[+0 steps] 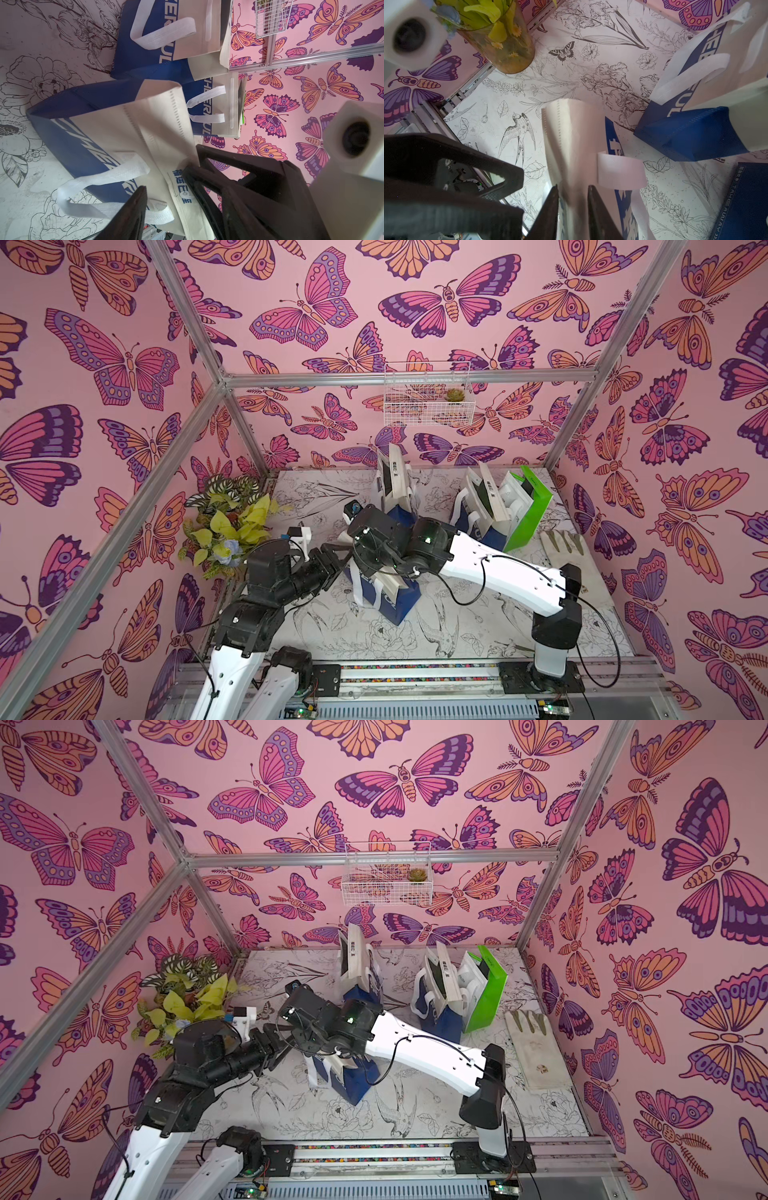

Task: Open the takeout bag
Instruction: Open the takeout bag at the center of the board.

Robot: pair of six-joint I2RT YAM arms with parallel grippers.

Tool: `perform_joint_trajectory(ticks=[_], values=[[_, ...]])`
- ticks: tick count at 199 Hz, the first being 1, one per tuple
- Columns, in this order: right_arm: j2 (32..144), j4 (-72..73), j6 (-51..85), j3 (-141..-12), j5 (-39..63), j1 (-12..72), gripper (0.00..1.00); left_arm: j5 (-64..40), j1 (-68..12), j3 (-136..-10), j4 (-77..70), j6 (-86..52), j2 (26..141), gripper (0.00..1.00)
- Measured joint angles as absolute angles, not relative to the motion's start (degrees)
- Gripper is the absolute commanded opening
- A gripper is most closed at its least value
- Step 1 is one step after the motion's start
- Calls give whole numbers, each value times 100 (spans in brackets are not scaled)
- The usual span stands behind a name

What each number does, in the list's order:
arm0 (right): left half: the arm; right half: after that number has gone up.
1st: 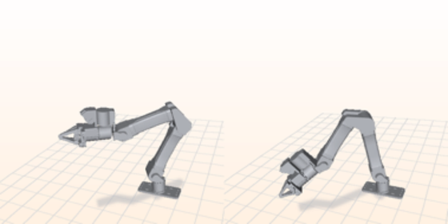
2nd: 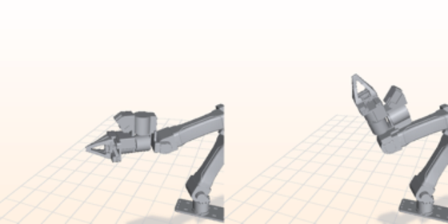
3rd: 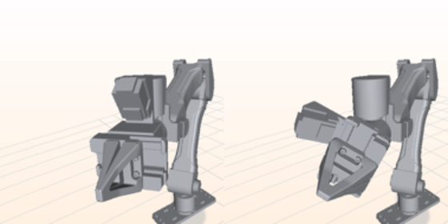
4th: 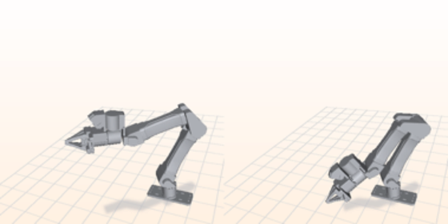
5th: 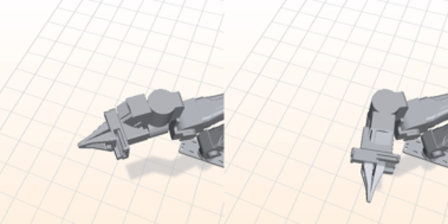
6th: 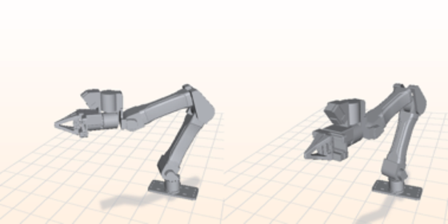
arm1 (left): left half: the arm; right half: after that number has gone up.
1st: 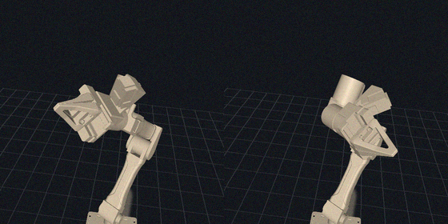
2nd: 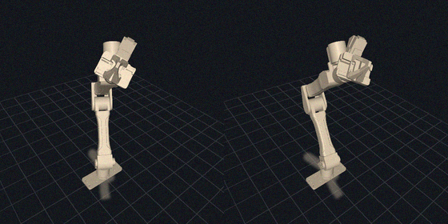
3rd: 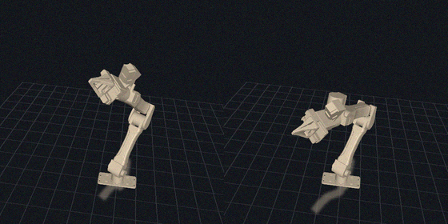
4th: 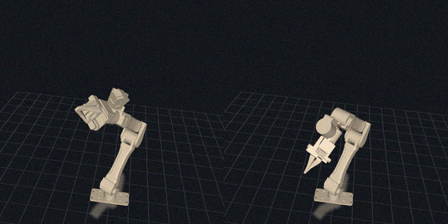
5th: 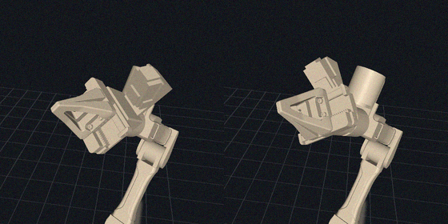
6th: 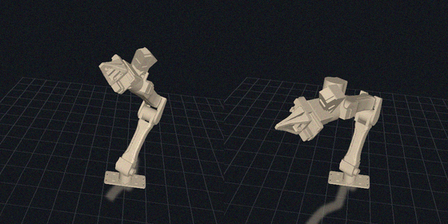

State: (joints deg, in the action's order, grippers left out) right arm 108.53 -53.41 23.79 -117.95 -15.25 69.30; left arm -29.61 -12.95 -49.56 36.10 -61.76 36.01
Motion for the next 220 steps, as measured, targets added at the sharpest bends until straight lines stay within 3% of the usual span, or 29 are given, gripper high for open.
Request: perform_joint_trajectory(ticks=[43,105,175,220], values=[[10796,-5282,2534,-11386,-1546,6853,23,-2657,-1129,-5009,3994,-5953,3564,62],[10226,-5116,2709,-10541,-1431,6543,0,-3035,-851,-4807,3509,-6005,3752,59],[9931,-4845,2694,-10132,-827,6318,0,-3496,-803,-4195,2469,-6375,3756,51],[9769,-4622,2698,-9883,-305,6156,0,-3907,-751,-3533,987,-7065,3758,51]])
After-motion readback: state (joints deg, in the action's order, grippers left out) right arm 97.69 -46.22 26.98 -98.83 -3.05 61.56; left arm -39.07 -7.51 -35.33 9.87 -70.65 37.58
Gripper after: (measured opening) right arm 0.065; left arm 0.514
